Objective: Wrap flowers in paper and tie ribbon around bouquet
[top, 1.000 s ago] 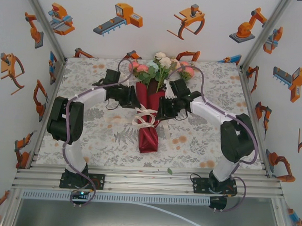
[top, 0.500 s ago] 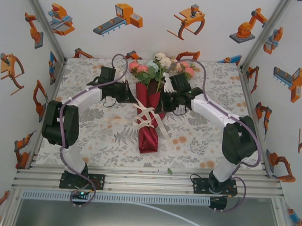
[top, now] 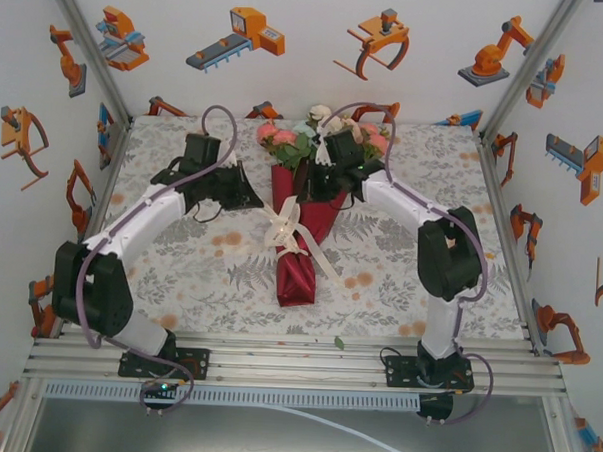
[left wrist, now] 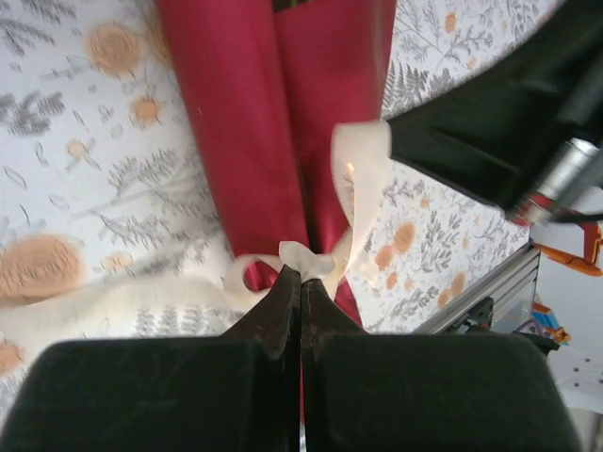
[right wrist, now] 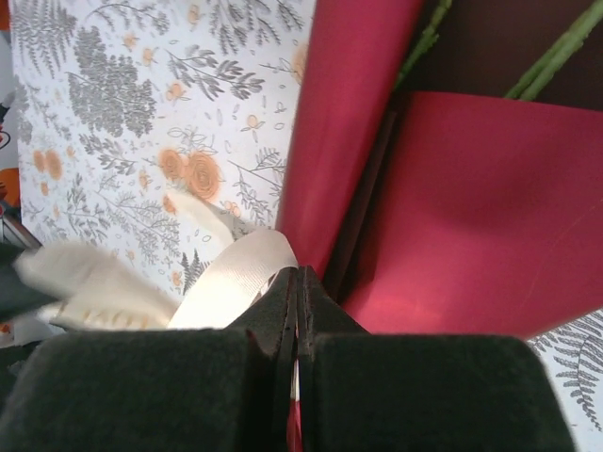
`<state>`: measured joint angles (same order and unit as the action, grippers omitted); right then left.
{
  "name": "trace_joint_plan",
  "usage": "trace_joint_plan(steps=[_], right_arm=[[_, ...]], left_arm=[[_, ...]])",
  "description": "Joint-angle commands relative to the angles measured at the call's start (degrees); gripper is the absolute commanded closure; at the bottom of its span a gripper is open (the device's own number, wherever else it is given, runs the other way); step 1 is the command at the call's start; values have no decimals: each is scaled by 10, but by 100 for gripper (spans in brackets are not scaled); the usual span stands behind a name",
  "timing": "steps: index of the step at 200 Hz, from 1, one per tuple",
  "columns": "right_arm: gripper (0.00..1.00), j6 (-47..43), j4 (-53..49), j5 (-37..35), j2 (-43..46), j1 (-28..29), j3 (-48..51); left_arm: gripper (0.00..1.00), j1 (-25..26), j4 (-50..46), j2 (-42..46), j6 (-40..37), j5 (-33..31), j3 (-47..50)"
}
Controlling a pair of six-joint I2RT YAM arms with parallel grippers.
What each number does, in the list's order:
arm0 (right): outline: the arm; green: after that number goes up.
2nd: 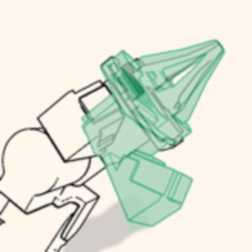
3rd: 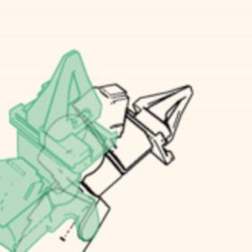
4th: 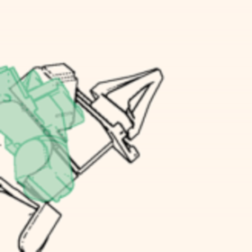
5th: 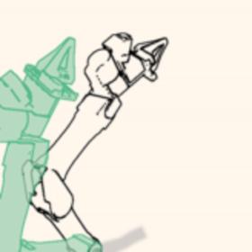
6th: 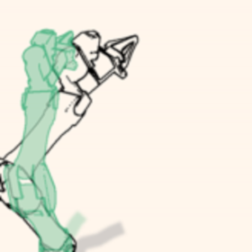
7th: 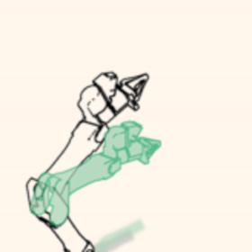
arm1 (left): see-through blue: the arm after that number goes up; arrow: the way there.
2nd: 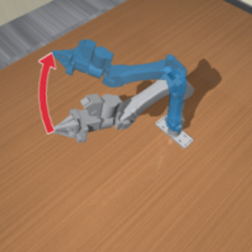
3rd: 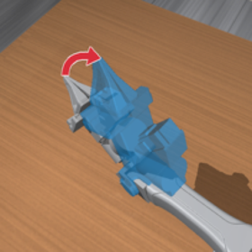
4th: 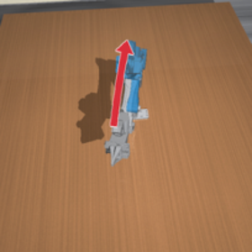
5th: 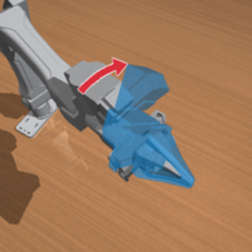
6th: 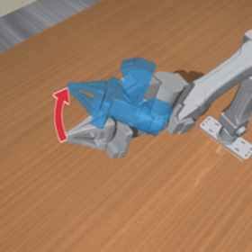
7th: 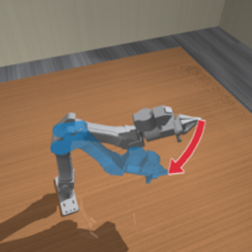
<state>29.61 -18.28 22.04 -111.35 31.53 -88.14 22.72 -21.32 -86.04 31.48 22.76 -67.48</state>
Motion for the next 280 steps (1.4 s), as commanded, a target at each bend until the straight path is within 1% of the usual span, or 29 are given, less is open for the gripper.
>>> trace_joint_plan(steps=[1, 22, 38, 59, 94, 99, 108, 114, 123, 129, 146, 166, 181, 190, 199, 220, 238, 255, 270, 280], right_arm=[[100, 22, 24, -9, 5, -2, 0], [100, 29, 30, -5, 0, -3, 4], [100, 32, 33, -3, -4, -2, 4], [100, 34, 32, -1, -7, -2, 4], [100, 35, 32, 17, -3, -2, 4], [96, 32, 30, 18, 0, -2, 5], [85, 23, 22, 17, 11, -2, 6], [79, 14, 15, 14, 20, -3, 7], [72, 3, 4, 4, 35, -5, 15], [69, -4, -4, -4, 48, -7, 24], [67, -27, -8, -24, 94, -9, 66], [68, -31, 1, -19, 137, -8, 115], [75, -25, 26, -6, 166, 3, 152], [76, -25, 38, 4, 174, 13, 168], [75, -31, 43, 13, 177, 26, 177], [62, -59, 29, 14, 155, 51, 172], [59, -88, 8, 19, 124, 70, 146], [59, -98, 4, 19, 96, 78, 131], [56, -103, 4, 28, 77, 78, 124], [56, -107, 0, 37, 68, 77, 119]], left_arm=[[100, 50, -48, 13, 78, -48, 16], [100, 88, -12, -19, 149, -16, 10], [100, 110, -7, -61, 168, 2, -15], [100, 132, -3, -105, 165, -25, -31], [100, 132, 17, -140, 146, -71, -42], [100, 132, 17, -144, 144, -76, -43], [100, 130, 13, -151, 141, -89, -45], [100, 129, 8, -154, 138, -96, -45], [100, 127, 2, -155, 134, -105, -43], [100, 125, 3, -150, 131, -107, -38], [100, 114, 17, -128, 130, -108, -16], [100, 94, 20, -104, 130, -109, 4], [100, 82, 25, -93, 127, -95, 15], [100, 77, 31, -88, 127, -86, 21], [100, 73, 38, -85, 128, -73, 26], [100, 73, 57, -86, 131, -22, 32], [100, 74, 61, -87, 138, 6, 36], [100, 73, 55, -76, 143, -1, 44], [100, 72, 35, -68, 137, -17, 43], [100, 70, 22, -64, 133, -26, 42]])
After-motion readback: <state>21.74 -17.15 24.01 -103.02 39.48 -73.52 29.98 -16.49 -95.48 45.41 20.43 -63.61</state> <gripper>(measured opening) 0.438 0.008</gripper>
